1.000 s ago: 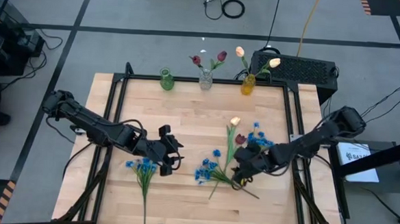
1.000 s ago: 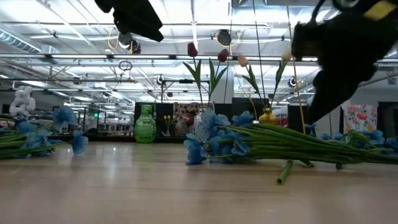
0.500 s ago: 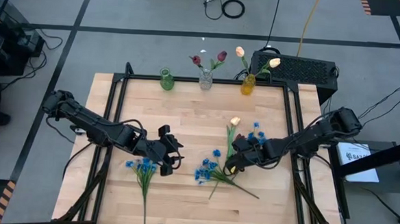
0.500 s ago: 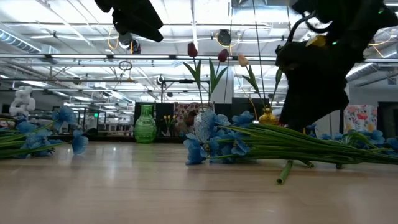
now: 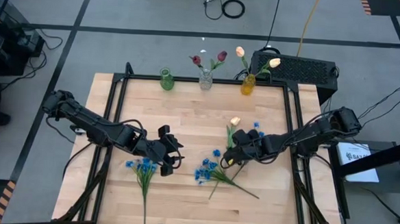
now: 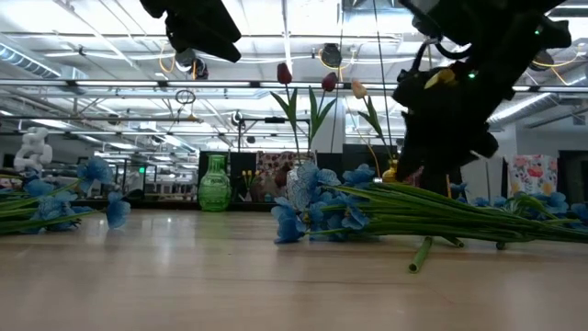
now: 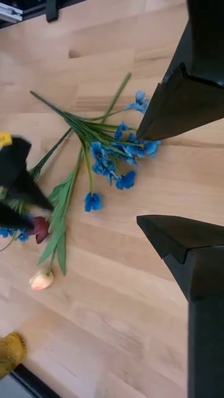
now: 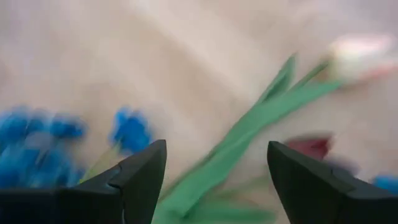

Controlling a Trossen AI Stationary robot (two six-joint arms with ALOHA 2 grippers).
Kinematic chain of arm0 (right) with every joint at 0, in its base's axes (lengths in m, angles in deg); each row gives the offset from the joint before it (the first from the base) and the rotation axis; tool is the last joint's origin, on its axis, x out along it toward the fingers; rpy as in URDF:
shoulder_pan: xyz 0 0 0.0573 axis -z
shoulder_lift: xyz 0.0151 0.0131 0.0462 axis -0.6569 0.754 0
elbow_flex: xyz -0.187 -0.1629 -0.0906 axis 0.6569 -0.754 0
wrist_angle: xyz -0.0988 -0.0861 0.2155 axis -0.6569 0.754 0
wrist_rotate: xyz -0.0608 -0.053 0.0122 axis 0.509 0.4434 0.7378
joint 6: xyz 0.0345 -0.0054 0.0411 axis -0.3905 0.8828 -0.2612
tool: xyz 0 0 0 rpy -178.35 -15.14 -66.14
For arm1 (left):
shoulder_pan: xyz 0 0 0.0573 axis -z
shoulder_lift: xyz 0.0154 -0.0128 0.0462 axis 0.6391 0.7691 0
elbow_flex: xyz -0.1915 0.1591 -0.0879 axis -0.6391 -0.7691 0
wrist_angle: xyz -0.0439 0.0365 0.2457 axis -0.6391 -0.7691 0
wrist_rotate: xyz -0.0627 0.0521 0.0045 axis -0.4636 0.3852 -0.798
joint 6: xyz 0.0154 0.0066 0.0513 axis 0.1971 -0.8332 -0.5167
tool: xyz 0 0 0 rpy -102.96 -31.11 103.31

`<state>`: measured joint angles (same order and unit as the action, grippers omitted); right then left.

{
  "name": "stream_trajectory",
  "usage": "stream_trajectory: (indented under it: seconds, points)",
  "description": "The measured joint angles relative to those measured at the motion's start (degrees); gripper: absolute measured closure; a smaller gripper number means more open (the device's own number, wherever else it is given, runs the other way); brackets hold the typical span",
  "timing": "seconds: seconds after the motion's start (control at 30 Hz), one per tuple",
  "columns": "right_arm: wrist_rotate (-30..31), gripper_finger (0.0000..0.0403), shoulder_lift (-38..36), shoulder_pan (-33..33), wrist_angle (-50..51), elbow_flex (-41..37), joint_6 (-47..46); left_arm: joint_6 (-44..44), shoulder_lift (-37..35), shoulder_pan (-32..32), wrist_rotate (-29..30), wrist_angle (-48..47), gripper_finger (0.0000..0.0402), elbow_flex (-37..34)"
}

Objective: Sort flowers into vase by color
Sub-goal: Put the center blue flowers into the green flower vase

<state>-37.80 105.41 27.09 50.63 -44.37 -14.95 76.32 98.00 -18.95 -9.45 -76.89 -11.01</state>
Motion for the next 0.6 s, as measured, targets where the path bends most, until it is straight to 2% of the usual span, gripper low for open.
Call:
stream_trajectory:
  seconds: [0.1,0.2,0.43,0.6]
  points:
    - [7.03,0.0131,0.0,0.08,-4.05,0.0,1.12,-0.32,0.0,0.0,0.13,-0.02,0.019,0.0]
    - [7.44,0.0131,0.0,0.17,-7.53,0.02,3.76,-0.52,0.0,-0.02,0.16,-0.02,0.019,0.0]
    - [-4.61,0.0131,0.0,0.14,-4.21,0.02,6.53,-4.78,0.0,-0.17,0.81,0.0,0.019,0.0]
    - [-5.8,0.0131,0.0,0.12,-1.56,0.02,5.27,-4.82,0.0,-0.17,2.87,0.0,0.019,0.0]
